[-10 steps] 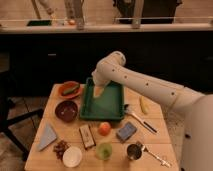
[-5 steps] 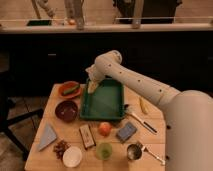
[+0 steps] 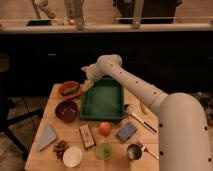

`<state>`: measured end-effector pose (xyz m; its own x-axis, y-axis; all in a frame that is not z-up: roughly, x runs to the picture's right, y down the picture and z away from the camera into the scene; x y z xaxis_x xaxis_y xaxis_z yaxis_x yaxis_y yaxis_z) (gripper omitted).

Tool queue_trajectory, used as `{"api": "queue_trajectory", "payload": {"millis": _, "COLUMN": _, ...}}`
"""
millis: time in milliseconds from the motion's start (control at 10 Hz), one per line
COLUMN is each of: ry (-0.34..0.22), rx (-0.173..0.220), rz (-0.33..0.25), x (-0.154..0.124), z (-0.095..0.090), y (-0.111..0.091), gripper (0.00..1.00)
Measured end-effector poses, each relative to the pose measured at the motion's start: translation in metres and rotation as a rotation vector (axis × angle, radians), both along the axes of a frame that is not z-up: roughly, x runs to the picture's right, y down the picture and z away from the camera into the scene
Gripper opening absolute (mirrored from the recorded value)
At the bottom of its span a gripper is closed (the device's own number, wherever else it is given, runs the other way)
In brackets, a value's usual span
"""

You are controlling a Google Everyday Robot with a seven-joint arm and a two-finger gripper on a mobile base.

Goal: Place pepper in tray

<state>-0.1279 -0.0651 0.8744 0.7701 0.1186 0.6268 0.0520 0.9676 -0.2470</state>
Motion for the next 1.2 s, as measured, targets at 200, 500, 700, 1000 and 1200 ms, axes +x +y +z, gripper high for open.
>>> {"api": "queue_trajectory", "payload": {"millis": 200, "ry": -0.03, "rx": -0.023, "rz": -0.001, "x": -0.018, "z": 0.012, "y": 0.001, "gripper": 0.8}}
{"api": "queue_trajectory", "payload": {"millis": 500, "ry": -0.037, "rx": -0.066, "rz": -0.012, "x": -0.029, "z": 0.034, "y": 0.007, "gripper": 0.8}}
{"api": "queue_trajectory", "payload": {"millis": 700, "ry": -0.035, "rx": -0.087, "rz": -0.011, "x": -0.033, "z": 0.046, "y": 0.009, "gripper": 0.8}}
{"api": "queue_trajectory", "payload": {"millis": 1000, "ry": -0.026, "rx": -0.109, "rz": -0.005, "x": -0.034, "z": 0.059, "y": 0.01, "gripper": 0.8}}
{"api": "queue_trajectory", "payload": {"millis": 1200, "ry": -0.022, "rx": -0.123, "rz": -0.008, "x": -0.037, "z": 0.067, "y": 0.012, "gripper": 0.8}}
